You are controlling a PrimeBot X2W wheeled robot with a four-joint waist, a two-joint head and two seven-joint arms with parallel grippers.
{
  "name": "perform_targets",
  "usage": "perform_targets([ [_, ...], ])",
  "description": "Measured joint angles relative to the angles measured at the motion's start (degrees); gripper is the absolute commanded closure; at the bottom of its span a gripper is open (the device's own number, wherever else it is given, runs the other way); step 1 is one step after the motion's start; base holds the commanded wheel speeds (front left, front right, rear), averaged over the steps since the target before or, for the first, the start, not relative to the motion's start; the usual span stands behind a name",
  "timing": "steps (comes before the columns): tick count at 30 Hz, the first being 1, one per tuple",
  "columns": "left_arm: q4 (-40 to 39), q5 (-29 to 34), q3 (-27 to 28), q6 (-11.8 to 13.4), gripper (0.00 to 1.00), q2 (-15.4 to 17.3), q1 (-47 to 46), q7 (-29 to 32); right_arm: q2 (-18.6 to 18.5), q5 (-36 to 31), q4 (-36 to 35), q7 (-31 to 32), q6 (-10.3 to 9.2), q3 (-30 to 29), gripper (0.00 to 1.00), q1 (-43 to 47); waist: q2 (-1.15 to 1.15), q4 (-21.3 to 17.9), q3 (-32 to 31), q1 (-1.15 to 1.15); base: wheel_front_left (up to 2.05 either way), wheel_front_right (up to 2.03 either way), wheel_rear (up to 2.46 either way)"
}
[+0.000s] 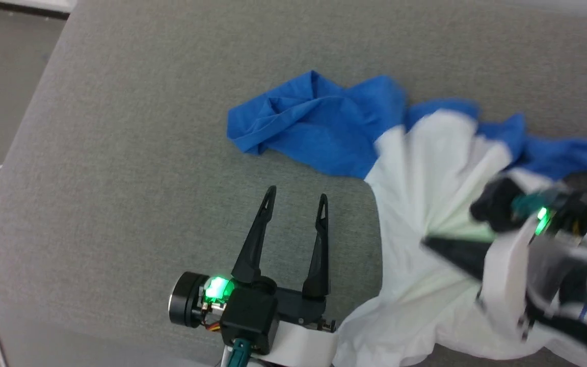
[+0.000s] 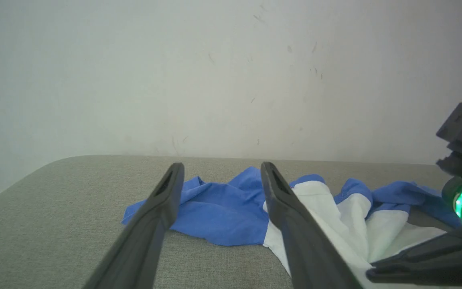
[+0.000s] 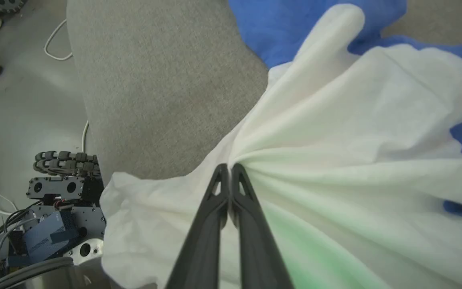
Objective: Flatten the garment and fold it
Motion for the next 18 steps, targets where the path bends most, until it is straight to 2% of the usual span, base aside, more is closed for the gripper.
perform_targets([
  [5, 0.18, -0.59, 0.37, -0.83, 0.0, -0.04, 0.05, 0.0, 0.13, 2.63, -4.19, 1.87, 0.0, 4.13, 1.0, 7.56, 0.0, -1.86, -1.61, -0.01, 0.0, 0.0, 0.0],
  [7, 0.27, -0.59, 0.6, -1.09, 0.0, -0.04, 0.08, 0.0, 0.54, 2.16, -3.69, 1.68, 0.0, 4.81, 0.53, 9.44, 0.0, -2.53, -1.97, -0.01, 0.0, 0.0, 0.0],
  [8, 0.35, -0.59, 0.67, -1.29, 0.0, -0.04, 0.09, 0.0, 0.88, 1.19, -3.41, 0.62, 0.0, 4.81, 0.0, 9.65, 0.0, -2.84, -2.11, -0.01, 0.0, 0.0, 0.0],
  [14, 0.54, -0.58, 1.52, -1.77, 0.0, -0.05, 0.61, 0.0, 3.63, -0.41, -2.79, -5.87, 0.05, -0.97, 0.0, 9.61, 0.0, -4.57, -2.7, -0.01, 0.0, 0.0, 0.0],
  [18, 0.53, -0.52, 1.78, -1.79, 0.0, -0.1, 0.61, 0.0, 3.35, 2.64, -3.76, -8.17, 0.05, -11.63, 0.0, 10.47, 0.0, -5.5, -2.81, -0.01, 0.0, 0.0, 0.0],
])
